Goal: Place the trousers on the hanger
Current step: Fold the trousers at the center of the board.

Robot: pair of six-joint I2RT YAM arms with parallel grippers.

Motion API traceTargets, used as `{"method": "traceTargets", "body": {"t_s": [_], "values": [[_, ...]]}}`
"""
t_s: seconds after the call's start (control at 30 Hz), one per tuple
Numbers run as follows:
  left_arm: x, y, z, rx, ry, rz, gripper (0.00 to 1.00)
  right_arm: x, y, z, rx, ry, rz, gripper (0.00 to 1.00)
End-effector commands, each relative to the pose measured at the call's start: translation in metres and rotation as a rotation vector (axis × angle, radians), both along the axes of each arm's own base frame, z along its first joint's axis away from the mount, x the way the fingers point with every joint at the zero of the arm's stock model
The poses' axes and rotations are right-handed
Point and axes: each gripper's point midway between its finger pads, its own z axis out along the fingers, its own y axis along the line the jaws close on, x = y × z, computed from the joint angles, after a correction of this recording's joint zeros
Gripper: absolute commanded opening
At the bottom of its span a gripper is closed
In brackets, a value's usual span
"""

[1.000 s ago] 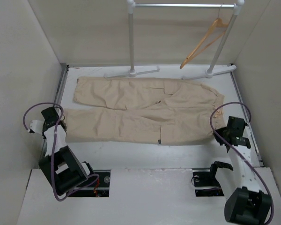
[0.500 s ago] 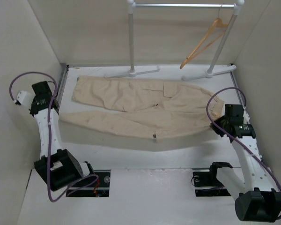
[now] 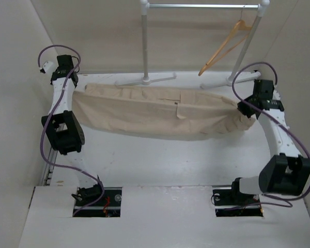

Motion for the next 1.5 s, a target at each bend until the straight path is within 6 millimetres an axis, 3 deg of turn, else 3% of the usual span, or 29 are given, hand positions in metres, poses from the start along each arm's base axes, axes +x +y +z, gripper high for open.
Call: {"method": "traceTargets", "body": {"t_s": [0.0,0.23,0.4,0.5,0.6,0.63,0.7,0.77,0.9,0.93,1.07,1.13,1.2,1.3,1.4,1.47], "values": [[0.035,0.009,0.051,0.063,-0.135,0.000,0.01,0.055,-0.027,0.044,-0.079,-0.129,-0.041,0.01],[0.095,0.008,0.021,0.028,-0.162,-0.023,0.01,0.133,-0.047,0.031,-0.081,-0.084,-0.042,0.01],[0.140,0.006,0.012,0.042,-0.241,-0.044,0.01,0.178,-0.057,0.002,-0.065,-0.046,-0.050,0.03],[0.158,0.003,-0.006,0.040,-0.263,-0.053,0.06,0.194,-0.057,-0.019,-0.046,-0.026,-0.065,0.17],[0.176,-0.011,-0.013,-0.011,-0.318,-0.130,0.29,0.204,-0.056,-0.018,-0.024,-0.059,-0.087,0.43],[0.175,-0.014,-0.010,-0.018,-0.328,-0.141,0.39,0.204,-0.055,-0.013,-0.021,-0.075,-0.082,0.54],[0.161,-0.018,-0.001,-0.027,-0.330,-0.148,0.53,0.204,-0.051,-0.003,-0.017,-0.103,-0.057,0.67],[0.139,-0.018,0.003,-0.030,-0.319,-0.142,0.58,0.194,-0.041,0.009,-0.015,-0.126,-0.021,0.72],[0.067,-0.032,-0.014,-0.085,-0.312,-0.101,0.57,0.150,-0.017,0.022,-0.025,-0.173,0.016,0.71],[0.050,-0.039,-0.023,-0.104,-0.300,-0.098,0.54,0.137,-0.007,0.020,-0.020,-0.187,0.030,0.64],[-0.003,-0.060,-0.059,-0.191,-0.253,-0.093,0.50,0.089,0.036,-0.003,0.026,-0.187,0.093,0.18],[-0.013,-0.070,-0.071,-0.239,-0.277,-0.111,0.53,0.068,0.052,-0.016,0.052,-0.168,0.134,0.11],[-0.018,-0.068,-0.083,-0.303,-0.312,-0.089,0.57,0.050,0.060,-0.026,0.070,-0.151,0.163,0.13],[-0.013,-0.072,-0.097,-0.405,-0.348,-0.082,0.62,0.028,0.058,-0.035,0.078,-0.151,0.160,0.32],[-0.004,-0.074,-0.111,-0.448,-0.361,-0.079,0.63,0.018,0.039,-0.044,0.094,-0.155,0.108,0.56],[0.000,-0.072,-0.121,-0.464,-0.356,-0.054,0.63,0.017,0.023,-0.053,0.124,-0.154,0.061,0.65]]}}
